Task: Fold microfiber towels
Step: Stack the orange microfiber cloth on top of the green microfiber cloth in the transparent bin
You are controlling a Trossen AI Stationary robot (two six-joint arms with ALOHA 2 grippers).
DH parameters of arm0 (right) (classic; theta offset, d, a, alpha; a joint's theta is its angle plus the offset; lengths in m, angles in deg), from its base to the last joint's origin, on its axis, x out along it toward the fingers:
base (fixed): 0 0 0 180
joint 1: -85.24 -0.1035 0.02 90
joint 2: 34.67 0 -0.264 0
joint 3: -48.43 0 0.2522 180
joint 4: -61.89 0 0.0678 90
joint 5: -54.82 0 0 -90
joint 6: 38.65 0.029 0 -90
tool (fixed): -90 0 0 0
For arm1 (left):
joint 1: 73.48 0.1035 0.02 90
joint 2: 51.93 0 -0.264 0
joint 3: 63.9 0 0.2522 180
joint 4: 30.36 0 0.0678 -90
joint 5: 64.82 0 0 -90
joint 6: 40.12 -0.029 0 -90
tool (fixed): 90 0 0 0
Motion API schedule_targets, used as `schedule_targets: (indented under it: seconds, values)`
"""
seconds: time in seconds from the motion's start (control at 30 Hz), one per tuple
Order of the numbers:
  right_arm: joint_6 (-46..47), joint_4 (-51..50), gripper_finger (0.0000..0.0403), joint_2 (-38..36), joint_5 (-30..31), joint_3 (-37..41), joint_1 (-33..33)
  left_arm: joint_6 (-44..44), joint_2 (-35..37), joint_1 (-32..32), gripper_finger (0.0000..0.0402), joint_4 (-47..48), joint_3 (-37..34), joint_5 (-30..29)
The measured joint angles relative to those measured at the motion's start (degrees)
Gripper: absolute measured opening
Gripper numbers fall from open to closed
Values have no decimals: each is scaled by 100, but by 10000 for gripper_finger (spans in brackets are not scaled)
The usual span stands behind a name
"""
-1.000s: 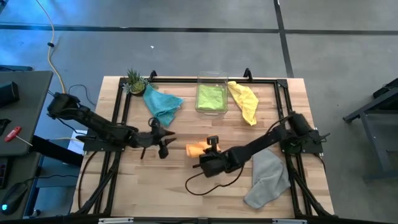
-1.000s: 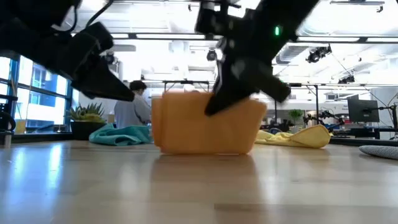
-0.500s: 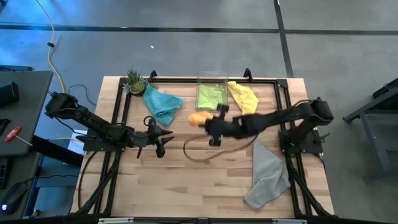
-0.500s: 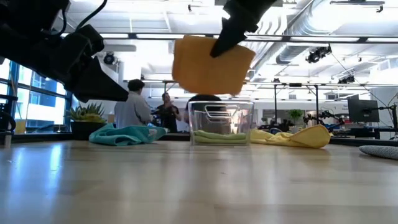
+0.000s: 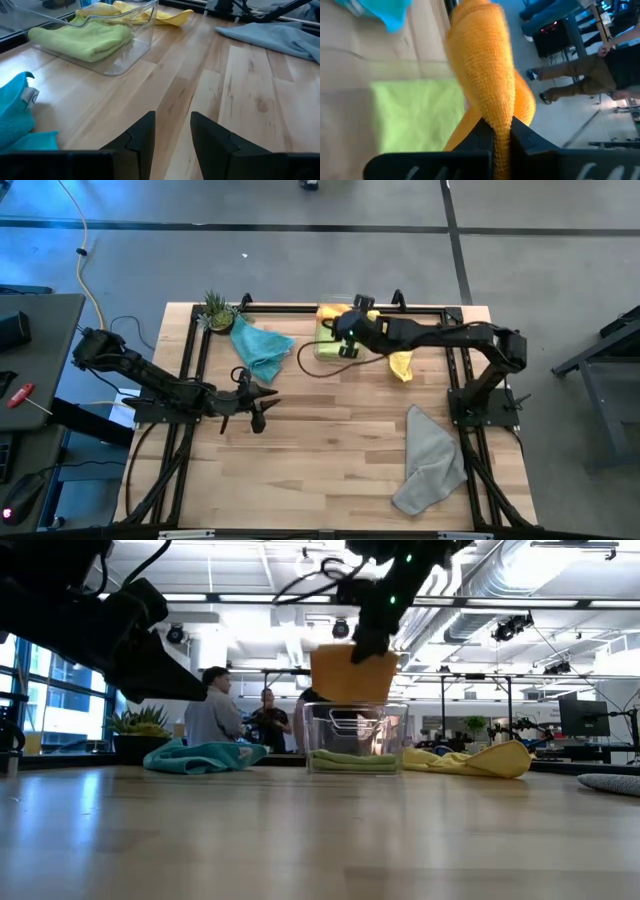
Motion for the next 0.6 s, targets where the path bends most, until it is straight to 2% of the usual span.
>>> schedule_targets:
  seconds: [0.33, 0.5, 0.6]
  values:
    - [-386, 259, 0, 495, -295, 2, 600, -249, 0, 199, 113, 2, 0, 4]
    - [486, 96, 0, 506, -239, -41, 625, -11, 0, 328, 113, 2, 1, 5]
    - [1180, -375, 0, 501, -504, -252, 605, 53, 0, 434, 113, 2, 2, 3]
